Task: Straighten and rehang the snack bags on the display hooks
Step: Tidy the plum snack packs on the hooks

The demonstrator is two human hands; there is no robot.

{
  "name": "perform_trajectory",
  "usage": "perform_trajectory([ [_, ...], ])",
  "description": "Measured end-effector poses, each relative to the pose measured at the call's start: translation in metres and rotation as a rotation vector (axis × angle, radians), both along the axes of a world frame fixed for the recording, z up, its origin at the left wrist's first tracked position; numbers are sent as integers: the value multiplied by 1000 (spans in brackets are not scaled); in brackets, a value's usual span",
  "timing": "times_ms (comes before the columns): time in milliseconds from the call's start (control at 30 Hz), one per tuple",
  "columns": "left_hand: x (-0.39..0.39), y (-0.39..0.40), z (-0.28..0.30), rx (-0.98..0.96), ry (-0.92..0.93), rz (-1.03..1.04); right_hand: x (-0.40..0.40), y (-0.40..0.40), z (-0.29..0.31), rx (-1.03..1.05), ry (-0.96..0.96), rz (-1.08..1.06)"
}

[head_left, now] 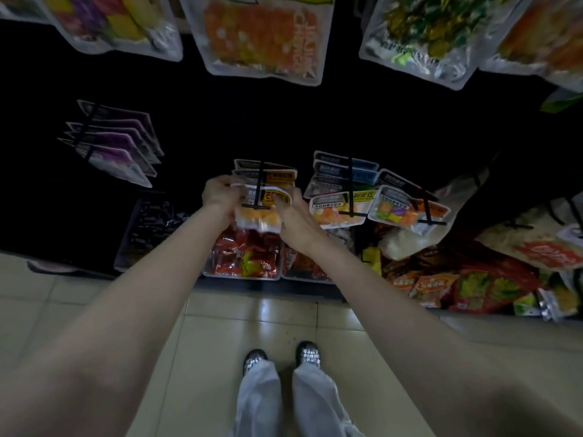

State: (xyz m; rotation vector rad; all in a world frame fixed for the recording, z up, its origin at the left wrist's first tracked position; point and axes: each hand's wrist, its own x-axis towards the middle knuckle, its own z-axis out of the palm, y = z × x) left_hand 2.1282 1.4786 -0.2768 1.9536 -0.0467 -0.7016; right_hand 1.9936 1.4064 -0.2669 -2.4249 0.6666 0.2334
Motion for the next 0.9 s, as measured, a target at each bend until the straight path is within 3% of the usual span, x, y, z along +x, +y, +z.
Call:
perform_trajectory([
  [67, -6, -1, 7, -146, 94, 121, 5, 3, 6, 18, 43, -33],
  [133, -14, 4, 17, -159, 54, 110, 5, 9, 13, 56, 58, -84],
  [300, -35, 28, 55, -62, -380, -41, -34, 12, 56, 189, -223, -230],
  [400, -55, 26, 90, -168, -511, -263, -67, -8, 98, 59, -448, -317],
  [467, -68, 15, 114, -240, -546, -430, -84, -35, 129, 50, -598, -463],
  [567, -82, -6, 150, -312, -590, -577, -98, -76, 172, 217, -782, -681],
  [733, -91, -30, 188, -386, -519, -563, -85, -105, 205, 402, -832, -766],
  [900, -91, -39, 196, -364, -529, -503, -73, -114, 205, 462, -908, -857],
])
